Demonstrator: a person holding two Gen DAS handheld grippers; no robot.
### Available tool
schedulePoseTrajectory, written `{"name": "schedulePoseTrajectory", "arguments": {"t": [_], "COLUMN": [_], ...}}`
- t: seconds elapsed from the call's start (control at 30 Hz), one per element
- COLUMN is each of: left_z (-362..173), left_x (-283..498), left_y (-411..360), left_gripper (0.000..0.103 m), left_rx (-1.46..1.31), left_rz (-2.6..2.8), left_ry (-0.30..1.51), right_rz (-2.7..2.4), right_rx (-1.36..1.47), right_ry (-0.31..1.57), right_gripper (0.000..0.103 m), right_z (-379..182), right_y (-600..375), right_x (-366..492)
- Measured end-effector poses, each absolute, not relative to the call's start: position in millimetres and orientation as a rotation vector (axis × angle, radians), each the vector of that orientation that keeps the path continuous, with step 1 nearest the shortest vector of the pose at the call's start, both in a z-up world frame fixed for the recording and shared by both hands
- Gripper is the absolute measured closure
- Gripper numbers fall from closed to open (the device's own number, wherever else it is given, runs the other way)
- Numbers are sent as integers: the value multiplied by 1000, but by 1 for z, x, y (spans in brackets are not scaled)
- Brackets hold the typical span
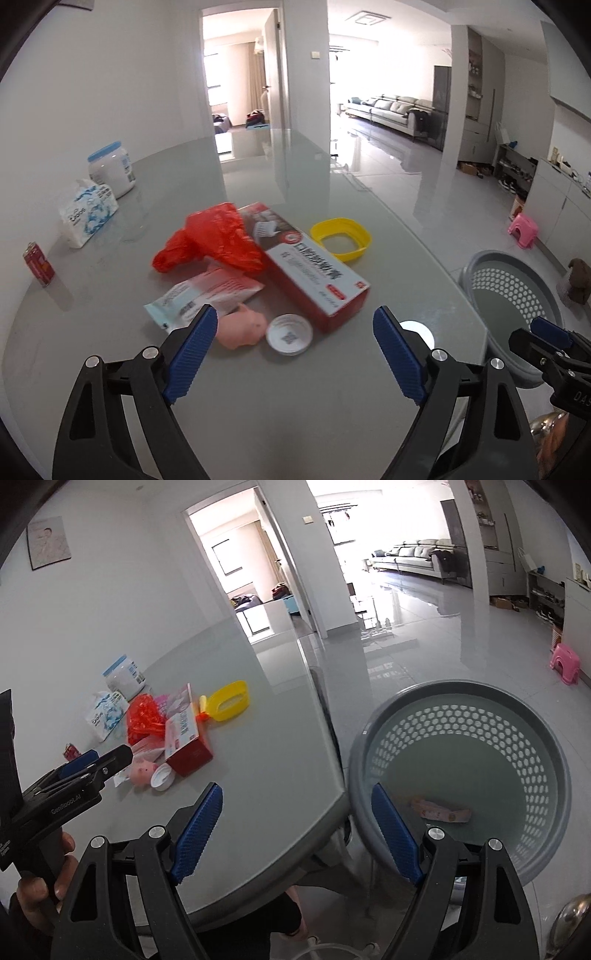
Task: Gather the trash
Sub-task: 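Move both tools back over the table toward the remaining trash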
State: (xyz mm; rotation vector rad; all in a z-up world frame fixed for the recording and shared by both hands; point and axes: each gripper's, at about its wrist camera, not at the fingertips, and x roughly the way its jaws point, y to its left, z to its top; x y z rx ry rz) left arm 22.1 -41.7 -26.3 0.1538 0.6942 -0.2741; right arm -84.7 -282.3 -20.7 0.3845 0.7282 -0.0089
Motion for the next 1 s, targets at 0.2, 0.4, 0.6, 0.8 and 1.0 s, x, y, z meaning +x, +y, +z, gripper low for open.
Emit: {"name": "schedulePoseTrajectory", "arguments": {"t": [0.2,0.4,0.6,0.8,1.0], "left_z": [-33,-41,-49,-58,-66], "left_x": [37,49,54,56,59], "left_y": [12,55,77,91,97], "left_gripper": [19,19,18,18,18], "left_rx": [101,74,70,59,45], "left_rz": [-169,-96,-62,-47,-39], "left_ry": [711,727,743,757,779], "right_rz": [87,173,216,230,238], "right_rx": [337,295,250,239,216], "right_ry": [764,813,874,908,950], "right_gripper": [24,24,24,24,24], "right_z": [-20,-25,-36,-43,-53], "right_y": [-237,-193,-155,-136,-123], "right_x": [-59,-38,-15,5,18]}}
